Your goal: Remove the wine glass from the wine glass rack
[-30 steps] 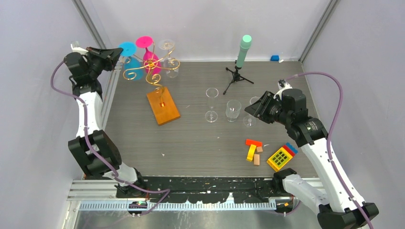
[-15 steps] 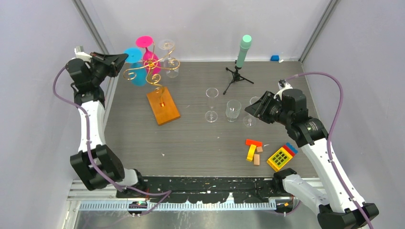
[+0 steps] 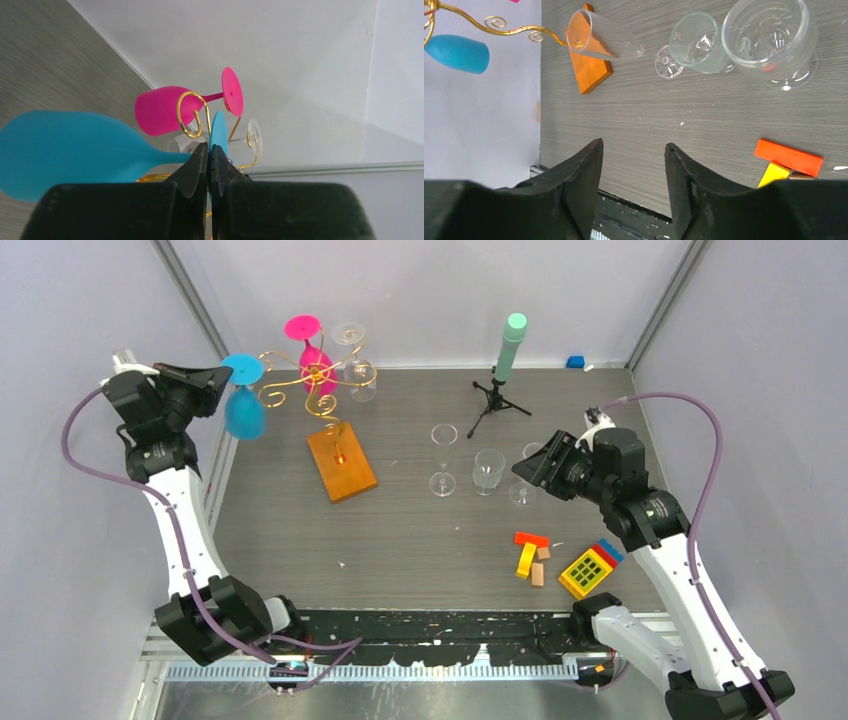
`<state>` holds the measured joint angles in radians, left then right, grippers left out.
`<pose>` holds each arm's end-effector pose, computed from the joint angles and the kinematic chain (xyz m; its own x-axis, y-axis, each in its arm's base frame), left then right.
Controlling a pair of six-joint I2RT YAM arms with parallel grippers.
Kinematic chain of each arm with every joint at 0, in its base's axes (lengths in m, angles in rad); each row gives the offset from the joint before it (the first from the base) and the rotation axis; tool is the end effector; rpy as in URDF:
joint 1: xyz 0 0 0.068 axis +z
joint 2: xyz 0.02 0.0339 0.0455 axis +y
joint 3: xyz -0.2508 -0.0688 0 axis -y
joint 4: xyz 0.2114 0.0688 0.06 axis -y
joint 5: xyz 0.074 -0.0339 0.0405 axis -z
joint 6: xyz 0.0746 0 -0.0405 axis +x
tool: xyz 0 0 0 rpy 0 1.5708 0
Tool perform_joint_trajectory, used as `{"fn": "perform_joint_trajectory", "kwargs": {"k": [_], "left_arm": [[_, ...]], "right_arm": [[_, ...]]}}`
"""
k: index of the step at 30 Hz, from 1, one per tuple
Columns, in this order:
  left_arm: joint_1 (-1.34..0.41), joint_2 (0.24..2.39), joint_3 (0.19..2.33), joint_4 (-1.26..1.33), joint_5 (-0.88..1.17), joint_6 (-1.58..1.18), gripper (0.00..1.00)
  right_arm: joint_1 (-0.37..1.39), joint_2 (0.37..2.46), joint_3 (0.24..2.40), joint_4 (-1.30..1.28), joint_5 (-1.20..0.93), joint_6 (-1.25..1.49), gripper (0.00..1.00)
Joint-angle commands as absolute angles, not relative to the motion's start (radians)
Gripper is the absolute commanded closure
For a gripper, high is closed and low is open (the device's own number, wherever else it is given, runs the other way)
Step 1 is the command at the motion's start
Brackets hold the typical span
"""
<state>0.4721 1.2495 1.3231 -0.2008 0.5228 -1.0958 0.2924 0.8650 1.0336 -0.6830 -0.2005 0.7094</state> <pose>0.2705 0.0963 0.4093 -0.0935 -0.9129 -0.3973 -0.0789 0.4046 -0.9111 0.1716 0.0672 0.3266 -0.6496 0.4711 -0.5967 -0.0334 0.7665 0.6414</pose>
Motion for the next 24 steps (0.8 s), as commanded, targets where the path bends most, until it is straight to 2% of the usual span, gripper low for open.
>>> {"fn": "perform_joint_trajectory", "kwargs": {"k": [1,5,7,10,14,19,24], "left_arm": [[0.495,1.191,1.509,-0.383,0.477,-0.888,1.00],[0.495,1.196,1.699,-0.522,0.515,-0.755,1.00],[0.495,1.195,1.765,-0.542,0.584,-0.745,1.00],[0.493,1.193,1.790,-0.427,0.757,-0.848,1.00],[0.470,1.205,1.729,-0.052,0.946,-1.139,1.00],[0.433,1.211,1.671,0.352,0.985,-1.499,1.00],[0.279,1.213,1.637,0.418,0.953,-1.596,1.00]], "right_arm": [[0.289,0.814,1.046,-0.668,-0.210,0.695,0.43],[0.288,0.772,1.025,-0.619,-0.226,0.700,0.22],[0.289,0.748,1.012,-0.590,-0.229,0.708,0.19],[0.289,0.746,1.006,-0.567,-0.240,0.720,0.18],[0.289,0.754,1.008,-0.556,-0.261,0.733,0.18],[0.290,0.751,0.998,-0.514,-0.282,0.752,0.18],[0.289,0.760,0.973,-0.409,-0.322,0.802,0.18]]}}
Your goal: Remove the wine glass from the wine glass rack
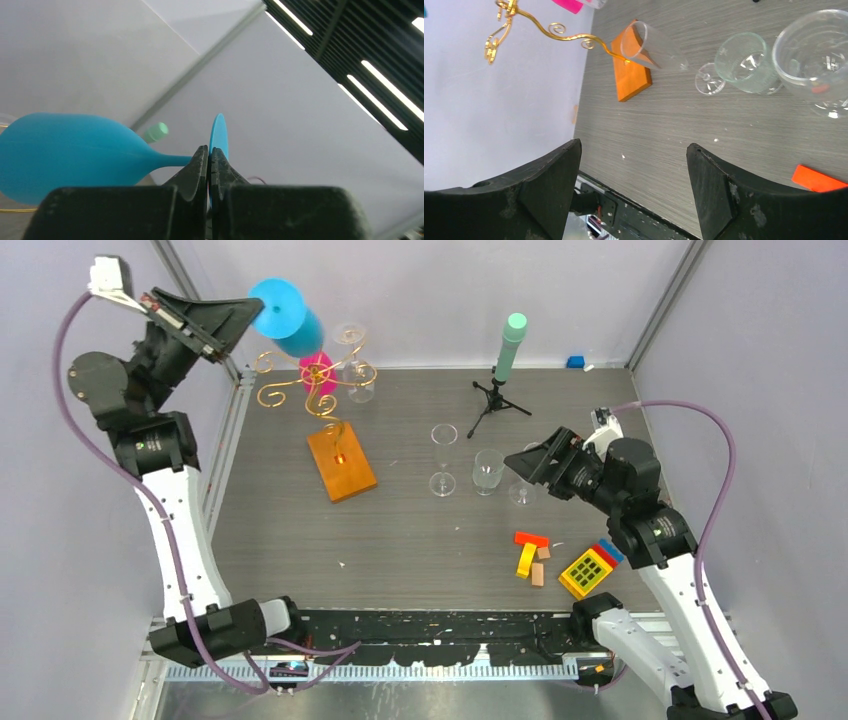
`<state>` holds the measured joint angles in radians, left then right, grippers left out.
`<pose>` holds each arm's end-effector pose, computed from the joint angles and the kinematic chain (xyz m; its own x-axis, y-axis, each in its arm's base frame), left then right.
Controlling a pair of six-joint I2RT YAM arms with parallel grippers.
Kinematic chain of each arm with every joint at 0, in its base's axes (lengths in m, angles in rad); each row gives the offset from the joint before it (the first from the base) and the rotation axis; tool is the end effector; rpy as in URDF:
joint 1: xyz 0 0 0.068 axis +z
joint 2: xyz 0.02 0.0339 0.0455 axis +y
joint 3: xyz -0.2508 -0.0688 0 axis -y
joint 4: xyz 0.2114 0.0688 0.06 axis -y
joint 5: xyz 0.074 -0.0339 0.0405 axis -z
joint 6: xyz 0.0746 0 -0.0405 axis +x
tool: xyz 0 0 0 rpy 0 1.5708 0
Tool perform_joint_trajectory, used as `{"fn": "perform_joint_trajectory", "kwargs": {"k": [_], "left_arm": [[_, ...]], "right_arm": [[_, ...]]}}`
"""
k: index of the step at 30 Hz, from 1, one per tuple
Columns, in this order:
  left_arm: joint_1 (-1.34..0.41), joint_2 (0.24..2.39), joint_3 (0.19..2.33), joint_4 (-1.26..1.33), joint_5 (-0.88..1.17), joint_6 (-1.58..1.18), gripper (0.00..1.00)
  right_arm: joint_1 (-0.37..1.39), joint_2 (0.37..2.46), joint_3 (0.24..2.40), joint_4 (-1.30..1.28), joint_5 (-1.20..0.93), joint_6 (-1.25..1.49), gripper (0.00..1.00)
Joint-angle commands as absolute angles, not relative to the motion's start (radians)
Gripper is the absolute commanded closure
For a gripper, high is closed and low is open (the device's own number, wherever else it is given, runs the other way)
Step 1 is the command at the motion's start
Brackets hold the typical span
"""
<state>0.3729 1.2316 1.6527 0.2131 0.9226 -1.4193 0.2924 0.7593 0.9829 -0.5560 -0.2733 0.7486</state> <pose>0.2087 0.0178 0.5617 -0.2905 -0.7545 -0.5885 0.6025 0.3336 -0.7250 0.1558 0.0679 0.3440 -0.5841 0.5086 -0.6326 -0.1697 0.6856 0.7079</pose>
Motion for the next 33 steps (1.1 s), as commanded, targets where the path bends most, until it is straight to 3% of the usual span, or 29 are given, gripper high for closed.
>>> {"fn": "perform_joint_trajectory", "kwargs": {"k": [1,12,17,25,33], "left_arm": [[0.253,1.210,1.622,0.421,0.931,-1.613,1.00],[-0.100,1.202,1.412,0.464,0.684,-1.698,1.00],[-0.230,1.263,1.328,0.625,0.617,-1.830,1.00],[-0.332,1.315,1.272,0.680,0.555,-1.901,1.00],[-0.342,1.316,1.242,0.709,0.525,-1.945,1.00]], "right_arm": [[0.290,0.763,0.965,-0.388,-0.335,0.815,0.18],[0.304,0.885,0.863,0.295,-0.457,1.199,0.20],[0.328,0.947,0.808,0.574,-0.410,1.325,0.19],[0.376,1.012,0.786,0.761,-0.347,1.387,0.18],[0.397,1.063,0.823,0.780,-0.379,1.402,0.20]]}}
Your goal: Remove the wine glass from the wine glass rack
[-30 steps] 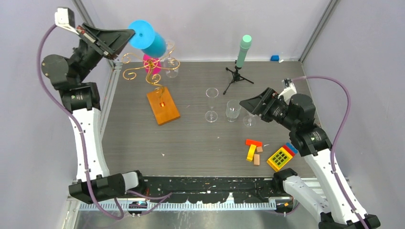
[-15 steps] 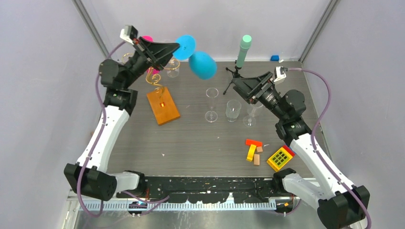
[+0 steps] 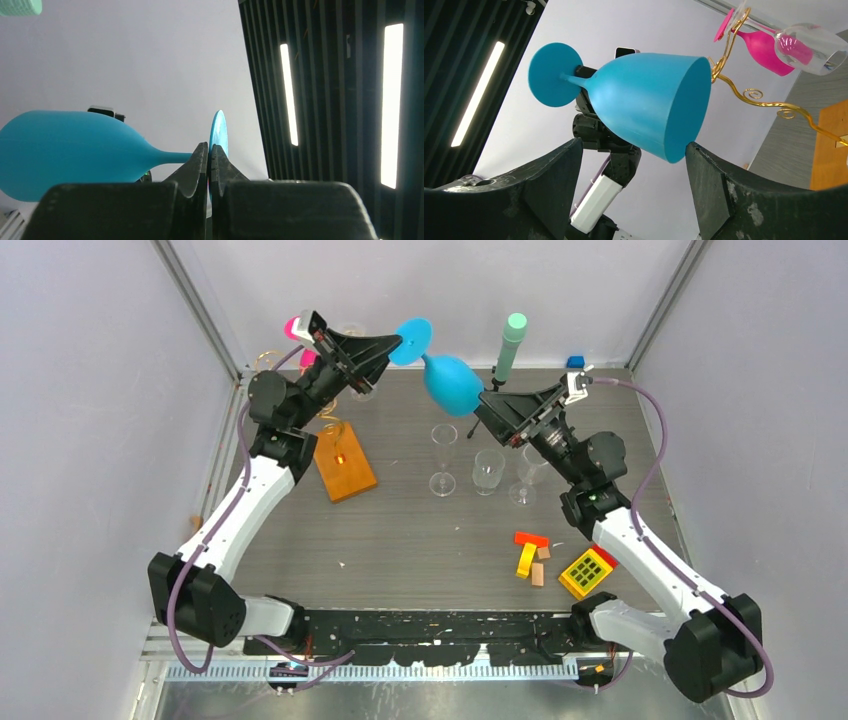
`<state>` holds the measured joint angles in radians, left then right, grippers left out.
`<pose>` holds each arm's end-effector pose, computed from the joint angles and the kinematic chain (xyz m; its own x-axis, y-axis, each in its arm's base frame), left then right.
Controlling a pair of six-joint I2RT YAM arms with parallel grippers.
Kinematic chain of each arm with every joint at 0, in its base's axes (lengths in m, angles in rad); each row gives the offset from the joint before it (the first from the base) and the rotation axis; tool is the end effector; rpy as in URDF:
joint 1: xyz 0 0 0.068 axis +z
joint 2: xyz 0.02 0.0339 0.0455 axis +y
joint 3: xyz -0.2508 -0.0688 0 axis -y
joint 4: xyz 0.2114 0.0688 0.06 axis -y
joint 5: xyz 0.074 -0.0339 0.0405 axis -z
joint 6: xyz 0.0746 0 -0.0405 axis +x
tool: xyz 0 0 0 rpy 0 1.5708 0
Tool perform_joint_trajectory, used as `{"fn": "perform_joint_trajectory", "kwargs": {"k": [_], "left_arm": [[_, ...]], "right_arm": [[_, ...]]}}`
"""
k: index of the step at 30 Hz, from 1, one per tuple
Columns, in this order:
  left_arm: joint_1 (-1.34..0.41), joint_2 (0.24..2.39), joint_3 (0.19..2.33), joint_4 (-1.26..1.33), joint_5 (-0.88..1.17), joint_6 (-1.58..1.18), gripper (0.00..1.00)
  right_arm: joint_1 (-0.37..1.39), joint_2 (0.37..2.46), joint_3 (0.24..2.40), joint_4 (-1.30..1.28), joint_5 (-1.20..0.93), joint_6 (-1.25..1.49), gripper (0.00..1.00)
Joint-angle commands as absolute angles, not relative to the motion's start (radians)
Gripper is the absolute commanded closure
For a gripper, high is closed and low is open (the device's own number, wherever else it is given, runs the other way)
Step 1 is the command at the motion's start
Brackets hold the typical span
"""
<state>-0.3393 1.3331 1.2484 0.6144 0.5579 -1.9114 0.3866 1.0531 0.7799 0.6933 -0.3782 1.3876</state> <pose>0.2652 -0.1355 0.4685 -0.8314 -0.5545 0.0361 0.2109 -0.3750 -0.9027 0.2179 0.1185 0.3906 -0.5828 0.7494 -0.3144 -0.4921 -0.0176 0.8703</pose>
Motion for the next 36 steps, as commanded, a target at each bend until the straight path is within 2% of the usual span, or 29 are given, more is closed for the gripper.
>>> {"fn": "perform_joint_trajectory", "kwargs": {"k": [1,12,14,16,18,21,23,26,31,33,36], "left_arm": [[-0.342,1.315,1.239,0.710,0.519,-1.948,1.00],[-0.370,1.315,1.187,0.749,0.499,-2.023,1.00],[-0.372,1.326,1.185,0.776,0.499,-2.046,1.00],[-0.373,1.336,1.182,0.791,0.499,-2.064,1.00],[-0.374,1.341,1.177,0.794,0.498,-2.073,1.00],[-0.379,1.342,1.170,0.797,0.497,-2.074,0.97],[-0.380,1.343,1.170,0.796,0.500,-2.070,0.90],[-0.380,1.340,1.174,0.803,0.500,-2.047,0.73],[-0.380,1.312,1.179,0.817,0.499,-1.949,0.40],[-0.380,1.296,1.172,0.848,0.514,-1.871,0.27],[-0.380,1.258,1.142,0.806,0.585,-1.716,0.16]], "right_arm": [[0.398,1.065,0.825,0.780,-0.380,1.401,0.21],[0.425,1.088,0.859,0.960,-0.448,1.427,0.26],[0.429,1.096,0.860,1.030,-0.461,1.441,0.31],[0.434,1.107,0.855,1.093,-0.469,1.461,0.52],[0.437,1.114,0.853,1.140,-0.476,1.474,0.66],[0.440,1.117,0.856,1.166,-0.485,1.475,0.73],[0.441,1.115,0.861,1.158,-0.487,1.467,0.77],[0.440,1.104,0.879,1.089,-0.489,1.425,0.96],[0.440,1.051,0.936,0.863,-0.475,1.285,1.00],[0.440,1.012,0.975,0.628,-0.450,1.141,1.00],[0.440,0.948,1.038,0.355,-0.359,0.973,1.00]]}}
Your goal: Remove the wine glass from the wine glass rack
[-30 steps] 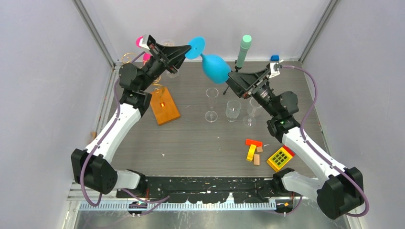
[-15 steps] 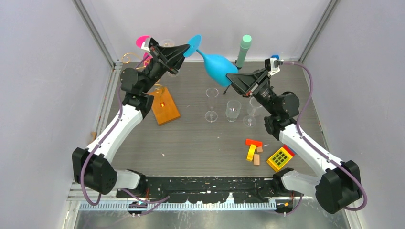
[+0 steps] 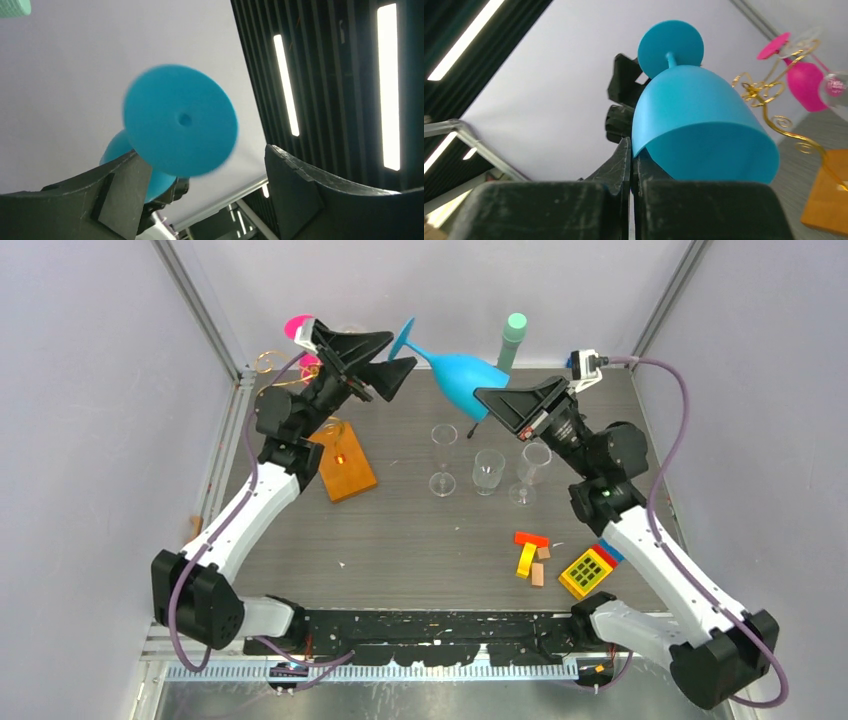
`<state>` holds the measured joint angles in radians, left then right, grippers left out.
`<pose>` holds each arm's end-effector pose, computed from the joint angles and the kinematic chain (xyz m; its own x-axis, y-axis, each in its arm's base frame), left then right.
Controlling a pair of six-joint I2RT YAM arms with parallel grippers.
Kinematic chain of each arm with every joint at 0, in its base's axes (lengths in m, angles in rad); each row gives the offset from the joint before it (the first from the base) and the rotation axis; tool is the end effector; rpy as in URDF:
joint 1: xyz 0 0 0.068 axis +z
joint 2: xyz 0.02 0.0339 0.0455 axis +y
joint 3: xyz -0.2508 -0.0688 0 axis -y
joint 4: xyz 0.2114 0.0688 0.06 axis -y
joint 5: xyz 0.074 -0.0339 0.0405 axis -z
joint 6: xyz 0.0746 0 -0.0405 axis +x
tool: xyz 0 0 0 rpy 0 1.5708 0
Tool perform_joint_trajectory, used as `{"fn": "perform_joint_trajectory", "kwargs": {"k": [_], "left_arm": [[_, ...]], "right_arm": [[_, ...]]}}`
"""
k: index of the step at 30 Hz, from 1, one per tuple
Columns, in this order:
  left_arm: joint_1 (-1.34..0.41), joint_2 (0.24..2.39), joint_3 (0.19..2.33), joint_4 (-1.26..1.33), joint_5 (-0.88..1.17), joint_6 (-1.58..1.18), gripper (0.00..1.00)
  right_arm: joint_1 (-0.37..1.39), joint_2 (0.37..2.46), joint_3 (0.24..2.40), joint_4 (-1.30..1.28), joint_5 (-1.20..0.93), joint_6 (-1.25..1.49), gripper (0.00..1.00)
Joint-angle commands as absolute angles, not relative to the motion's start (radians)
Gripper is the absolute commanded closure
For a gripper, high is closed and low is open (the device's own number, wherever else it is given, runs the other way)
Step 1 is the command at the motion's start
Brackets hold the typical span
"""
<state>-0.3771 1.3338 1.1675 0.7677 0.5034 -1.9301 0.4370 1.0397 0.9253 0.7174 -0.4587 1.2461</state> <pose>0.2605 -0.1419 0.4603 -0.8331 -0.5520 0.0344 0.2490 -0.4299 -0.8679 0.1907 0.1255 0.4451 -0.5089 0.7002 -0.5007 -0.7134 -0.0176 0.7005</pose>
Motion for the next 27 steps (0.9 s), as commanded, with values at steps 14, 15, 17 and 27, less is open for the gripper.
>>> {"fn": "perform_joint_trajectory", "kwargs": {"k": [14,15,17,27], "left_arm": [[-0.380,1.059,1.133,0.026,0.723,-0.833,0.07],[-0.380,1.048,1.148,-0.079,0.701,-0.772,0.07],[-0.381,1.029,1.169,-0.184,0.670,-0.683,0.07],[-0.380,0.948,1.167,-0.354,0.554,-0.526,0.06]], "right_arm": [[0.440,0.967,1.526,-0.847,0.238,0.428,1.00],[0.440,0.990,1.544,-0.919,0.303,0.420,1.00],[0.440,1.030,1.581,-0.995,0.409,0.418,1.00],[0.321,1.337,1.693,-1.127,0.481,0.479,1.00]]}}
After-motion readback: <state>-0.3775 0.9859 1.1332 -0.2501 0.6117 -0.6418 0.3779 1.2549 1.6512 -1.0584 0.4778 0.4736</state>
